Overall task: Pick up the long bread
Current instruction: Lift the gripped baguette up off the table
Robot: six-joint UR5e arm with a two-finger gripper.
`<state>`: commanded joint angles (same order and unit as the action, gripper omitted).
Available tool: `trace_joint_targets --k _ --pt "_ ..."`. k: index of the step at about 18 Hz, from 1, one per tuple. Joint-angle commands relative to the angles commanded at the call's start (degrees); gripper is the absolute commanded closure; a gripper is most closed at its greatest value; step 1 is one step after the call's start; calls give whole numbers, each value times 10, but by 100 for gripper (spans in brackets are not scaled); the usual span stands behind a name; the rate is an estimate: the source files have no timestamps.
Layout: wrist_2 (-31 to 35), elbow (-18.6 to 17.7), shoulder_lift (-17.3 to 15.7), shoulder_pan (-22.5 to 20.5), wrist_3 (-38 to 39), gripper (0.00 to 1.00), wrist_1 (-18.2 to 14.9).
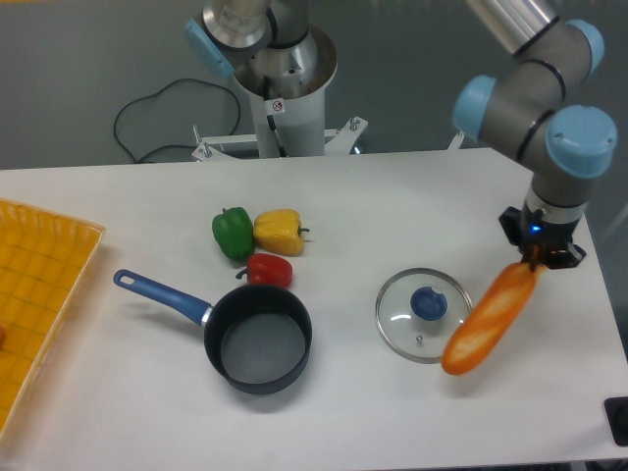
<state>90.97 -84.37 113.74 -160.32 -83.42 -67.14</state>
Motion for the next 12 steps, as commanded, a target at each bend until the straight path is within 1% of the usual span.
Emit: trace_joint_targets --k 3,7,8,12 --pt "-23 0 -23 2 4 100 -42" --pt "-22 -2 -43 4 4 100 -88" --pt "-19 -3 -48 10 4 100 -94" --pt "8 -7 -51 13 3 100 -94"
